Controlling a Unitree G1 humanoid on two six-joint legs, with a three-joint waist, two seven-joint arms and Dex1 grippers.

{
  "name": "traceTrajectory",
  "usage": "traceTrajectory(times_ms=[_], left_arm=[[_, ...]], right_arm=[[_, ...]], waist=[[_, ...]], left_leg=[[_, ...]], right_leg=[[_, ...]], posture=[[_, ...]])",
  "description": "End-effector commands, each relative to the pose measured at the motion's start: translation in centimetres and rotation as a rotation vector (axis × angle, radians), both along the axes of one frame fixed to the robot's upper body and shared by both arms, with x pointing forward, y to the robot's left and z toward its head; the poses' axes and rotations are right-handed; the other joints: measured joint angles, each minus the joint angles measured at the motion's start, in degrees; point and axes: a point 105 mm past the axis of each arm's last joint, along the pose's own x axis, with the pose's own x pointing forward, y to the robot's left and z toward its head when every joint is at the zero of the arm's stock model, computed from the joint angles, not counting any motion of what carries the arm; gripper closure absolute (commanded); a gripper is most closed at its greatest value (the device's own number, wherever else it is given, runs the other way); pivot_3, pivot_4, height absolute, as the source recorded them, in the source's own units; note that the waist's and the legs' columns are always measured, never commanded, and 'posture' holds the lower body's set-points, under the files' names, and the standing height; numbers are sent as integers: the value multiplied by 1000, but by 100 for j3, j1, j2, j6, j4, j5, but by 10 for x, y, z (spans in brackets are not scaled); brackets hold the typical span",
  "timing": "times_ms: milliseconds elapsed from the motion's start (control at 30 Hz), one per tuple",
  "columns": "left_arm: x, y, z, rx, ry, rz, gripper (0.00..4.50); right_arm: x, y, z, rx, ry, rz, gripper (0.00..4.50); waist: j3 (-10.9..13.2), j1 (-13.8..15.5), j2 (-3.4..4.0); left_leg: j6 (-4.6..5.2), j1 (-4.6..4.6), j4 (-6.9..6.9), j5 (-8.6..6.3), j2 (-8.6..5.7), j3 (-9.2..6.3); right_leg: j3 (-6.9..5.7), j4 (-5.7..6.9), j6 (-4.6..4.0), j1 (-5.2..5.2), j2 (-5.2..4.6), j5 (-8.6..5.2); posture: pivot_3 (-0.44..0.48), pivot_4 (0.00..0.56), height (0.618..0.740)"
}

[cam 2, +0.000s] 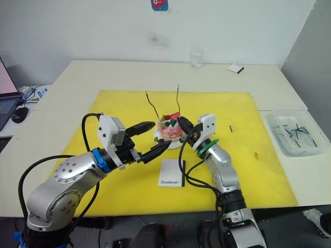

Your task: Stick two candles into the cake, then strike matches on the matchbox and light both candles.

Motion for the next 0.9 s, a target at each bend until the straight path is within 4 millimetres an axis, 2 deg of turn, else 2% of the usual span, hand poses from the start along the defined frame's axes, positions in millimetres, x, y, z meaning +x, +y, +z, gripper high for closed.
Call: traceTrajectory(times_ms=[33,400,633,900], left_arm=[[-4,0,10,-3,-46,-9,0],[-3,0,11,-1,-48,-14,0],[-4,0,11,5,-49,-18,0],[-4,-2,12,3,-51,-20,0]], right_arm=[[-7,0,11,12,-58,18,4480],[-14,4,7,-8,-102,54,4480],[-13,8,-4,-67,-75,58,4480],[-8,2,-10,-109,-62,28,4480]], waist=[[0,-3,0],[0,-6,1],[0,-11,1],[0,-14,0]], left_leg=[[0,0,0,0,0,1],[0,0,-2,0,0,0],[0,1,-4,0,0,1],[0,2,-4,0,0,1]], right_leg=[[1,0,0,0,0,0],[-1,-1,-1,-1,0,-1],[0,-2,-1,-2,0,-1],[1,-2,-2,-2,0,-1]], posture=[[0,150,740],[0,150,740],[0,150,740],[0,150,740]])
